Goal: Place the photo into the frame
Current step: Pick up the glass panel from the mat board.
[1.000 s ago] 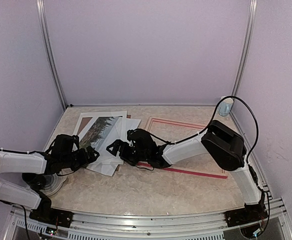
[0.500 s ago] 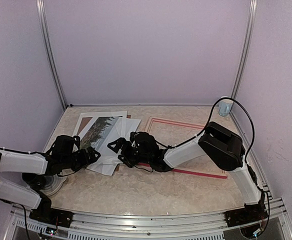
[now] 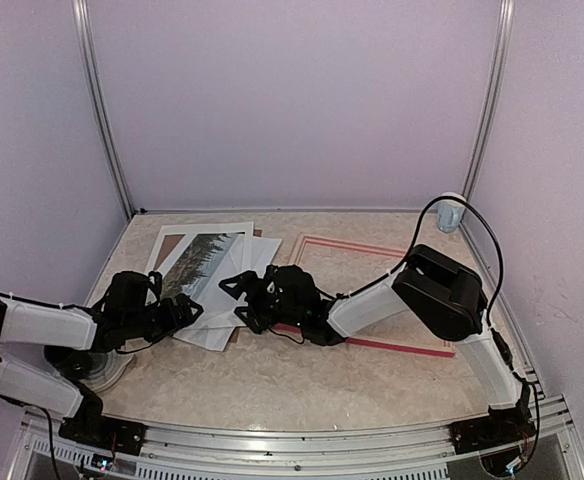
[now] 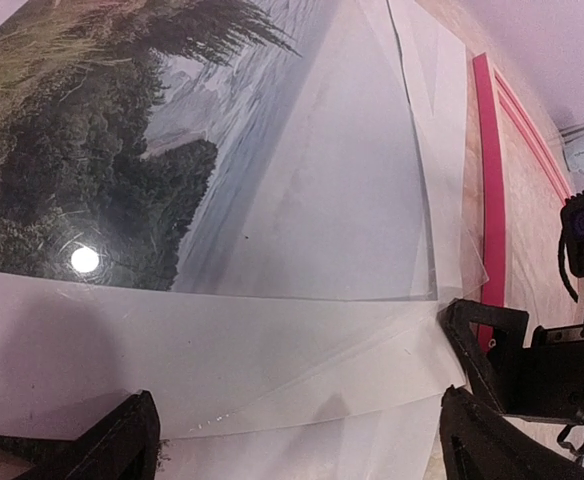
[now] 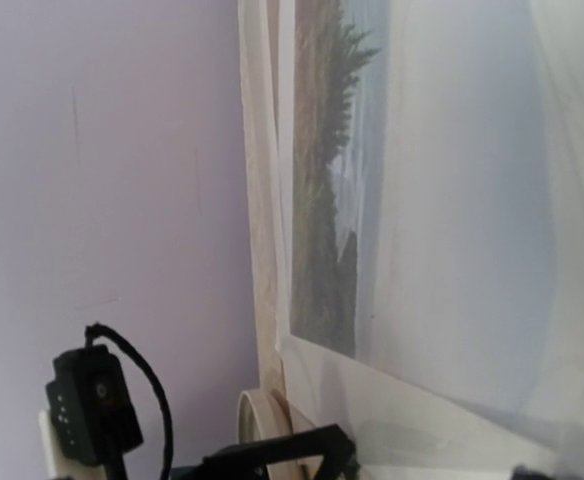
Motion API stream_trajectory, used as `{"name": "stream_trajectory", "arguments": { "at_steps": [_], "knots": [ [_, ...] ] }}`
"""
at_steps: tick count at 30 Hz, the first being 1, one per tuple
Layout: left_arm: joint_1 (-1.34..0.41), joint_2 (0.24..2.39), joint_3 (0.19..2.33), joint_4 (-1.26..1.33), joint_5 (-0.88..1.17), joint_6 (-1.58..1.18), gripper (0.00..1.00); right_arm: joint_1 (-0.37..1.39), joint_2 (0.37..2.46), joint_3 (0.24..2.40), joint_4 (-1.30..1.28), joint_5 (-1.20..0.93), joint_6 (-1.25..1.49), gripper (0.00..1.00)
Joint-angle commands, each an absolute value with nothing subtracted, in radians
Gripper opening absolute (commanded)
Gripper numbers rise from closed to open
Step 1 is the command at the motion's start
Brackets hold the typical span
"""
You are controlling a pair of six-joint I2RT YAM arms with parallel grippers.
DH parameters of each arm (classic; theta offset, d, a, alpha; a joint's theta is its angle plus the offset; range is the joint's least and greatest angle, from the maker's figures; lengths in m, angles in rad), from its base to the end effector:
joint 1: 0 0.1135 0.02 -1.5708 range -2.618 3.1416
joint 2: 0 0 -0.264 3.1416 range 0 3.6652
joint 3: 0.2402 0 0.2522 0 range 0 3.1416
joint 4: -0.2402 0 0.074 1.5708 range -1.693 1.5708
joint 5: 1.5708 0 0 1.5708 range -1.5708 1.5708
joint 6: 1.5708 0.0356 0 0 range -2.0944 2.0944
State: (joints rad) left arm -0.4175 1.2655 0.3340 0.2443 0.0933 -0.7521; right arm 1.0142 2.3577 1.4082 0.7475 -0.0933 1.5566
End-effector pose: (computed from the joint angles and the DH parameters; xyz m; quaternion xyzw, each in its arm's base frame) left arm 0.1993 -0.0921 0.1351 -0.1307 0.8937 -0.2709 0.3329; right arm 0.2643 0.4310 0.1137 0.1789 0.7536 0.6161 0.1431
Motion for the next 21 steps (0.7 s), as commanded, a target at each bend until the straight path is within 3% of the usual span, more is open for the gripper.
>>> {"name": "stream_trajectory", "arguments": {
  "at_steps": [1,10,21],
  "knots": [
    [-0.412,1.289,0.313,0.265,0.125,-0.762,0.96,1.005,2.410,1.426,0.688,-0.059,1.609,0.94],
    [-0.413,1.307,0.311,0.277,0.131,-0.760,0.96,1.008,2.421,1.480,0.573,0.019,1.610,0.87],
    [-0.413,1.322,0.308,0.295,0.146,-0.765,0.95,1.008,2.480,1.549,0.619,0.033,1.610,0.75]
  ]
}}
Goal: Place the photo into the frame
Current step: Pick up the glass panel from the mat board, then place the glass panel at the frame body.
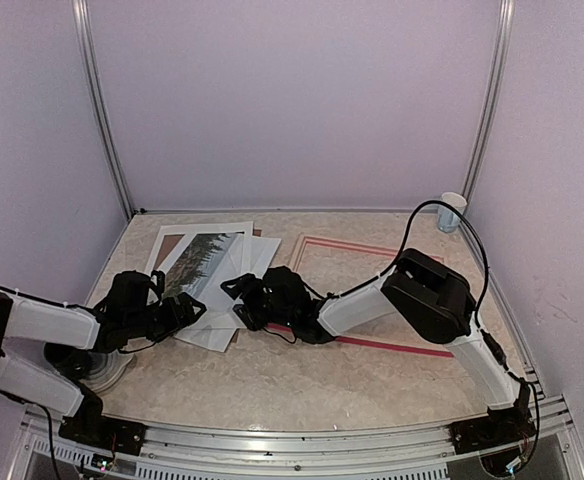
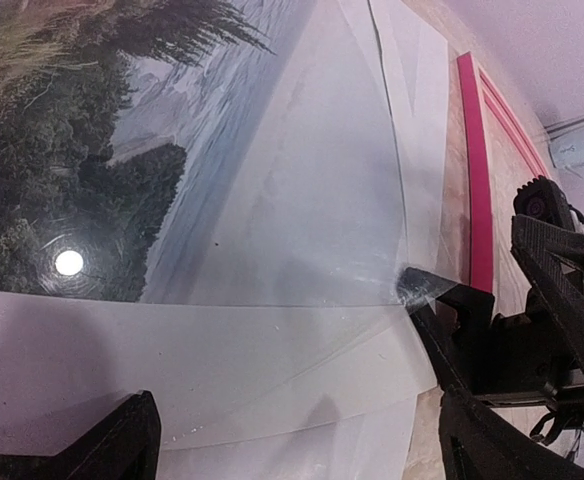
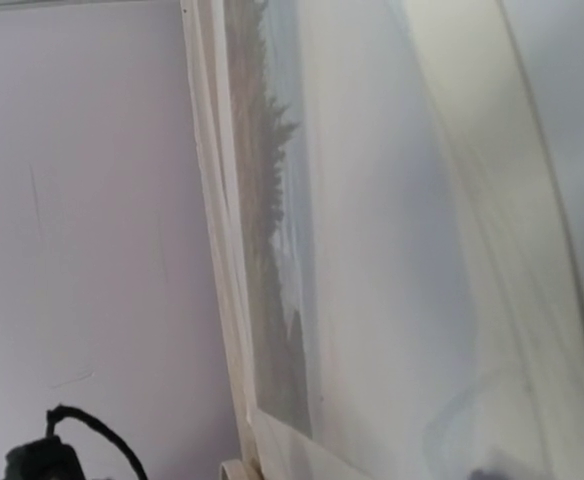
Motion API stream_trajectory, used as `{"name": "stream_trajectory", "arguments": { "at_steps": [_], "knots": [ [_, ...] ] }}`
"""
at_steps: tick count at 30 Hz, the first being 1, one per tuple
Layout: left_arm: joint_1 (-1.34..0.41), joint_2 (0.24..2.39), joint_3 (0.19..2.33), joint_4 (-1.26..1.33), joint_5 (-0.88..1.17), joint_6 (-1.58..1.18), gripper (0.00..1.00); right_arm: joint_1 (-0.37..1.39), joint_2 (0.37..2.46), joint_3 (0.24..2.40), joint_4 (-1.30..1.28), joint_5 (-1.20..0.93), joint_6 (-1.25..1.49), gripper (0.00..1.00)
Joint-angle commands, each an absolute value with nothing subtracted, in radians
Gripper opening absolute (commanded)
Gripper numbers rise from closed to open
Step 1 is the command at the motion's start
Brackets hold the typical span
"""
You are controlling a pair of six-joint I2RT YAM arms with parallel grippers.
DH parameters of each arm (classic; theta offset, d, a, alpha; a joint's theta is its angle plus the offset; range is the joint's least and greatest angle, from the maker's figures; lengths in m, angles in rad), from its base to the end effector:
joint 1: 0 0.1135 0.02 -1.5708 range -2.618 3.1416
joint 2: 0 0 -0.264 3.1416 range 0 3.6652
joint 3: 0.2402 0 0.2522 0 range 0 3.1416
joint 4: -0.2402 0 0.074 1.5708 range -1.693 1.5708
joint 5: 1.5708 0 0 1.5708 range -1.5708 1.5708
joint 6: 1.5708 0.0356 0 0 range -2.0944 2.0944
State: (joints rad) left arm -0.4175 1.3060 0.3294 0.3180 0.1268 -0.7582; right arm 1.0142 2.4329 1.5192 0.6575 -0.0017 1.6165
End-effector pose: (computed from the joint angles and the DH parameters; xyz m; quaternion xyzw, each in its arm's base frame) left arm 0.2031 -0.0950 0.1320 -0.1244 0.8877 -0.2911 0.3342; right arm 0.2766 0.4446 0.1002 0.2343 0.7562 0.5913 0.1537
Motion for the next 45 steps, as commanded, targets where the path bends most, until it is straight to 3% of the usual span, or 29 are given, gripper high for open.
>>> {"name": "stream_trajectory", "arguments": {
  "at_steps": [1,8,13,23,36,45],
  "knots": [
    [-0.414,1.322,0.308,0.296,0.145,-0.767,0.95,1.008,2.482,1.554,0.617,0.035,1.610,0.74],
    [-0.413,1.308,0.310,0.295,0.158,-0.774,0.95,1.008,2.482,1.537,0.656,0.035,1.610,0.53],
    [-0.413,1.238,0.331,0.259,0.162,-0.780,0.95,1.007,2.455,1.500,0.718,0.027,1.578,0.27],
    [-0.414,1.070,0.388,0.144,0.153,-0.791,0.96,0.993,2.365,1.482,0.653,-0.023,1.443,0.04],
    [-0.414,0.972,0.430,0.044,0.131,-0.770,0.96,0.914,2.237,1.465,0.478,-0.267,1.298,0.00],
    [-0.414,0.939,0.464,0.003,0.112,-0.749,0.97,0.766,2.054,1.353,0.316,-0.511,1.123,0.00]
  ]
}}
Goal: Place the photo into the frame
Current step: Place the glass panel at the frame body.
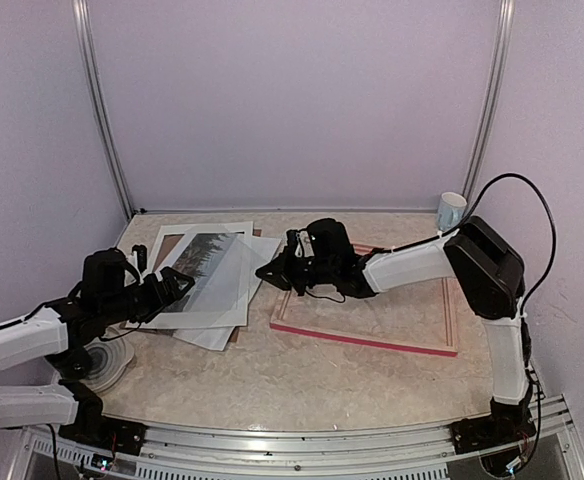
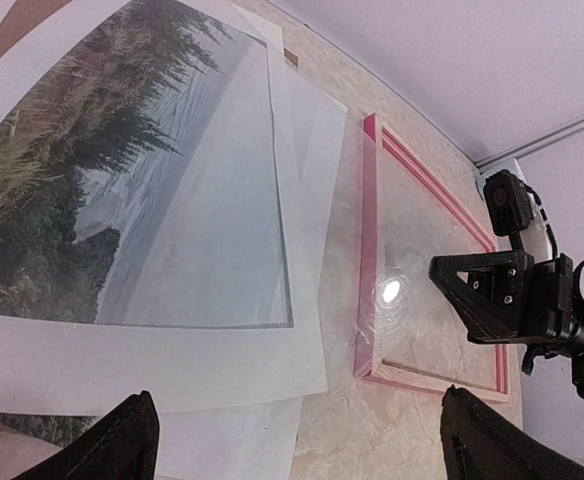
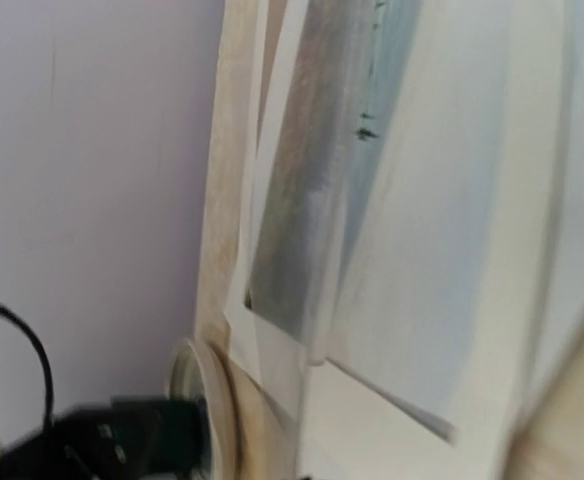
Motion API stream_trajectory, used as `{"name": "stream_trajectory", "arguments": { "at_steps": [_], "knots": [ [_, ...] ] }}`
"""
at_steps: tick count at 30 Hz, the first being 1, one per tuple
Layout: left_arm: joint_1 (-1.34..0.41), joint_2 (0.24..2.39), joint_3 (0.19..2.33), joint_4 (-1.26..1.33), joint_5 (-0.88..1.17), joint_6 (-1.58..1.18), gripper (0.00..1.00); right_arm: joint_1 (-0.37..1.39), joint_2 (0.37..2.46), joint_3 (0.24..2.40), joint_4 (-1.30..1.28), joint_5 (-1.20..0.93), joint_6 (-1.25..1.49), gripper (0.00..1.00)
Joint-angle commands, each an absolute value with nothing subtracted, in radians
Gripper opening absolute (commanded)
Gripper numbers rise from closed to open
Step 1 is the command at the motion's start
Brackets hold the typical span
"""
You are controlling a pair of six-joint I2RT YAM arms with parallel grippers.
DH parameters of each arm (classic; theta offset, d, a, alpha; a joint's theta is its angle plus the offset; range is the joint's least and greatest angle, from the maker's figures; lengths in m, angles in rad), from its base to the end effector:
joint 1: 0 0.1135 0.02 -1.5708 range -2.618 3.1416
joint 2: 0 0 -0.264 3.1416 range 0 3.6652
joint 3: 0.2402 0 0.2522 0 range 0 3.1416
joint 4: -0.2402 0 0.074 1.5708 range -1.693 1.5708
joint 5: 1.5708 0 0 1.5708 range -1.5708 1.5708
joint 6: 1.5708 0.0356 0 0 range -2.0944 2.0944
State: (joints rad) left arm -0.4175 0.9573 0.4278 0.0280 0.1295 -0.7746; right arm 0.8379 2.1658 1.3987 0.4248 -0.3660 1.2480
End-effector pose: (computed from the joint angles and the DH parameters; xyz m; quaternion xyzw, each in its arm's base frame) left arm 0.1860 -0.0876 0.2049 -0.1200 0.8508 -0.3315 0.3895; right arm 0.3163 0.3705 0.1693 0.0609 0.8081 0.5645 0.1570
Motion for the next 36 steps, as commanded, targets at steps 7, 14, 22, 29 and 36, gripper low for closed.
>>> {"name": "stream_trajectory", "arguments": {
  "at_steps": [7,14,22,29,36],
  "knots": [
    [-0.415,0.950,0.465,0.008,0.115,-0.750,0.97,0.615,1.924,1.337,0.027,-0.661,0.866,0.00],
    [-0.416,0.960,0.458,0.026,0.120,-0.758,0.97,0.476,1.880,1.342,-0.223,-0.767,0.629,0.00],
    [-0.418,0.959,0.437,0.054,0.132,-0.769,0.97,0.362,1.851,1.323,-0.375,-0.837,0.431,0.00],
    [-0.419,0.995,0.449,0.084,0.150,-0.766,0.97,0.306,1.881,1.358,-0.532,-0.719,0.259,0.09],
    [-0.420,1.056,0.487,0.113,0.160,-0.755,0.97,0.255,1.899,1.394,-0.555,-0.528,0.243,0.20]
  ]
}}
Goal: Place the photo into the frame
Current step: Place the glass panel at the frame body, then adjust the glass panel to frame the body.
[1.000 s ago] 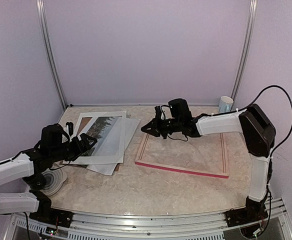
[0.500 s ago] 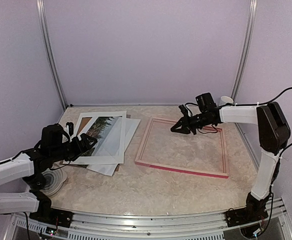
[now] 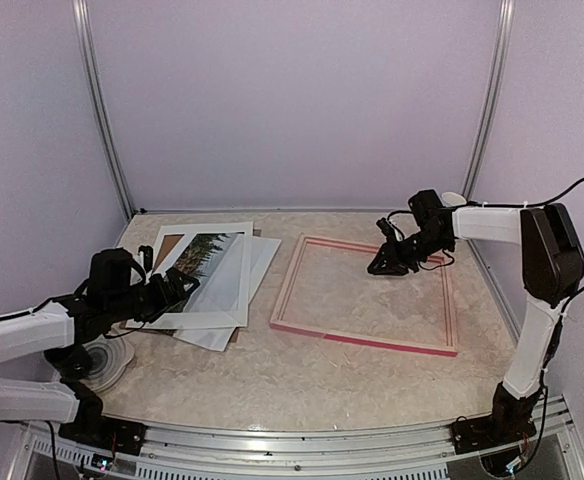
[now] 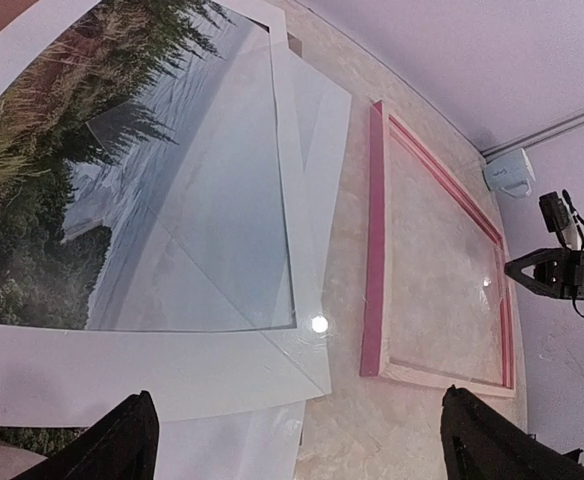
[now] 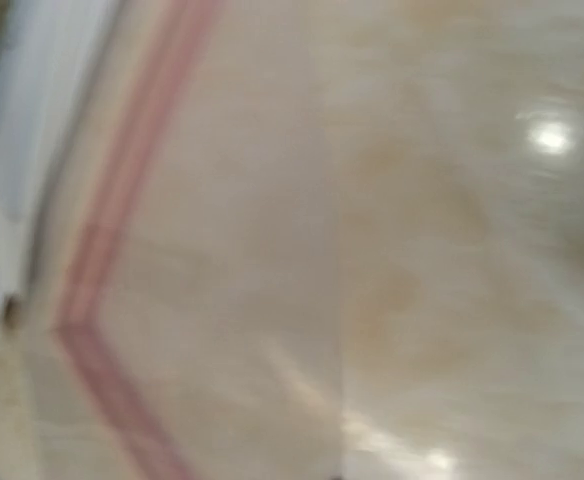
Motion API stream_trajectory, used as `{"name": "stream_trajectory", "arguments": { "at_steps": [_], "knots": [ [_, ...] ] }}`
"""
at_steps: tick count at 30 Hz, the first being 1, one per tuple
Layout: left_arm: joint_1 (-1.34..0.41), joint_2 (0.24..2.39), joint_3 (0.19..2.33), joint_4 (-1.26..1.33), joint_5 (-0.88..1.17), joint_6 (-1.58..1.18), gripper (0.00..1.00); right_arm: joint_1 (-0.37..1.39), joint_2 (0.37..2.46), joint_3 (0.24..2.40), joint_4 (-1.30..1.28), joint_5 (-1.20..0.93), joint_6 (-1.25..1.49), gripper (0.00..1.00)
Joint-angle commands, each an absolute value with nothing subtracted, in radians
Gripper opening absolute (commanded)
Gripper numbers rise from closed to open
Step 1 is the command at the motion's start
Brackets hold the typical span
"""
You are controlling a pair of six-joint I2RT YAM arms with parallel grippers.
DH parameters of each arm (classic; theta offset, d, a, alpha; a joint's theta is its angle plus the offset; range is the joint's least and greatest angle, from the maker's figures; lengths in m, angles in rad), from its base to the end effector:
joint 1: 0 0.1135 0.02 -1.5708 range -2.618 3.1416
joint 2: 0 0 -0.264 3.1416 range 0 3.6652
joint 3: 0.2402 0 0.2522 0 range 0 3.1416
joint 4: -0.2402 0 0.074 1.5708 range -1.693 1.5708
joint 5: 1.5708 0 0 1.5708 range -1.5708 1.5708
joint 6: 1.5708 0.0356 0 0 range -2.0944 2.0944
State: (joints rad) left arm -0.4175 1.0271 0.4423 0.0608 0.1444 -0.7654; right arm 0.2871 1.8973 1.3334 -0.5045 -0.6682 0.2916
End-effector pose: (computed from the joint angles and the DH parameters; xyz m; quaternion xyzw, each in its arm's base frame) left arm 0.1948 -0.0920 0.1996 -0.1140 0.8571 -0.3298 0.3790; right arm 0.3705 0.1324 0.1940 -0.0794 0.9152 0.3714 0.1344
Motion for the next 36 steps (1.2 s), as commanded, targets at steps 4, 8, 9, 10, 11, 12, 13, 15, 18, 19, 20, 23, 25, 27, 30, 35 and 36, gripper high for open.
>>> {"name": "stream_trajectory", "arguments": {
  "at_steps": [4,8,9,10,11,12,13,15,18,19,20,23,25,27,30,35,36],
  "knots": [
    [-0.419,1.115,0.532,0.132,0.138,-0.749,0.97,0.247,1.910,1.425,-0.545,-0.432,0.264,0.39],
    [-0.418,1.218,0.615,0.150,0.116,-0.738,0.99,0.248,1.867,1.390,-0.515,-0.402,0.306,0.50],
    [-0.418,1.241,0.645,0.148,0.108,-0.732,0.99,0.250,1.840,1.358,-0.491,-0.401,0.325,0.51],
    [-0.416,1.274,0.677,0.139,0.093,-0.723,0.99,0.251,1.809,1.323,-0.467,-0.401,0.346,0.51],
    [-0.416,1.300,0.710,0.135,0.076,-0.713,0.99,0.253,1.777,1.283,-0.440,-0.405,0.368,0.51],
    [-0.411,1.343,0.744,0.129,0.063,-0.704,0.99,0.258,1.742,1.239,-0.409,-0.411,0.394,0.52],
    [-0.407,1.370,0.778,0.125,0.057,-0.698,0.99,0.263,1.708,1.195,-0.381,-0.416,0.420,0.52],
    [-0.397,1.449,0.843,0.122,0.040,-0.686,0.99,0.281,1.639,1.085,-0.313,-0.425,0.478,0.53],
    [-0.386,1.536,0.952,0.119,0.007,-0.659,0.99,0.316,1.564,0.965,-0.210,-0.447,0.580,0.53],
    [-0.383,1.582,0.985,0.111,0.004,-0.650,0.99,0.327,1.544,0.936,-0.180,-0.455,0.615,0.54],
    [-0.377,1.608,1.015,0.105,0.002,-0.644,0.99,0.342,1.526,0.907,-0.152,-0.452,0.650,0.54],
    [-0.365,1.701,1.074,0.108,0.008,-0.628,0.99,0.395,1.494,0.849,-0.082,-0.446,0.727,0.56],
    [-0.360,1.743,1.095,0.112,0.012,-0.624,0.99,0.436,1.495,0.834,-0.058,-0.437,0.757,0.57],
    [-0.359,1.780,1.094,0.142,0.026,-0.620,0.99,0.460,1.502,0.820,-0.032,-0.421,0.788,0.57],
    [-0.359,1.818,1.076,0.169,0.030,-0.616,0.99,0.482,1.522,0.792,0.037,-0.419,0.842,0.59],
    [-0.358,1.853,1.059,0.186,0.030,-0.606,0.99,0.526,1.577,0.784,0.098,-0.417,0.894,0.61],
    [-0.359,1.859,1.058,0.186,0.030,-0.608,0.99,0.534,1.590,0.787,0.102,-0.415,0.899,0.61]
  ]
}}
